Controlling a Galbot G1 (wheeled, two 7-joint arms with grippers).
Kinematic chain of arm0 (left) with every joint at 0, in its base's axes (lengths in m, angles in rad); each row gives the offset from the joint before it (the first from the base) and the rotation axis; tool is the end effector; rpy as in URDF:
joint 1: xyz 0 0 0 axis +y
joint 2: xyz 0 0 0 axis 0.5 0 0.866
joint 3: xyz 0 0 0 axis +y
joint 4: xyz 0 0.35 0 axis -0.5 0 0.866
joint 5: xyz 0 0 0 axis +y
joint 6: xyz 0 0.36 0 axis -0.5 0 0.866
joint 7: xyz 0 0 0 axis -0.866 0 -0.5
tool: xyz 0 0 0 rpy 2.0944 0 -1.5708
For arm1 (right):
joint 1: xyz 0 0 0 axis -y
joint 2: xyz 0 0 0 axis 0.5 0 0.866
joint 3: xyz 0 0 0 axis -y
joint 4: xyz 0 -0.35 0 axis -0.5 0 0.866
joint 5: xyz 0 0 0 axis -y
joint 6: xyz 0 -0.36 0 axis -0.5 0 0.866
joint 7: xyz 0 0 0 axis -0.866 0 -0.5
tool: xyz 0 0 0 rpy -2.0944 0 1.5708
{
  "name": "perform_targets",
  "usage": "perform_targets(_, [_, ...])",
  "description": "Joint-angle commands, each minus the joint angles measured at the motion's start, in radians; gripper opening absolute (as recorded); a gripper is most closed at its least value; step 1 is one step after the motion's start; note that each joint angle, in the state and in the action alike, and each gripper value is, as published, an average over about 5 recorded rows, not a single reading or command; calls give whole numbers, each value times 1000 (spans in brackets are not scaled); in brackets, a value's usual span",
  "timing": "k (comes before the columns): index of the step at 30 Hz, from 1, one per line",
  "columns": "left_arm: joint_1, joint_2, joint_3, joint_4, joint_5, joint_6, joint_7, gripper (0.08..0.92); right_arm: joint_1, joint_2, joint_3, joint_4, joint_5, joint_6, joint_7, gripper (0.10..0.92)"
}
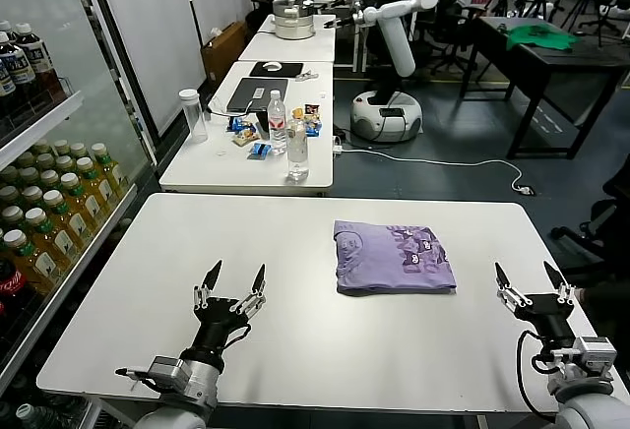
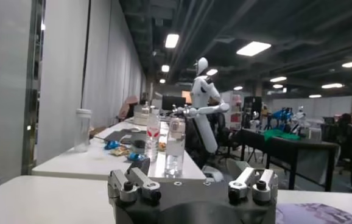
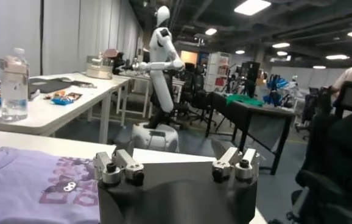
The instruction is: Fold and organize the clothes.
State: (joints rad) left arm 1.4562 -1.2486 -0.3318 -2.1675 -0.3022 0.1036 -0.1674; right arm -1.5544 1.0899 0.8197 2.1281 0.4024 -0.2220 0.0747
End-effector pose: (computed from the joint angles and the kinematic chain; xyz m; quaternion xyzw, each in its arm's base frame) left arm 0.2053 -0.0071 -0.2613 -0.0892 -0.9950 0.0452 0.0029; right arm 0.2067 -0.1529 -0.2296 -0.0379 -0.9948 0.0806 0.0489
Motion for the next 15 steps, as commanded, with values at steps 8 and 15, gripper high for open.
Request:
perform_targets(8, [4, -5, 6, -16, -2, 5, 11, 823, -56, -12, 54, 62, 5, 10, 32, 823])
perform_targets(15, [10, -8, 3, -17, -2, 6, 13, 823, -46, -26, 46, 63, 5, 12, 52, 823])
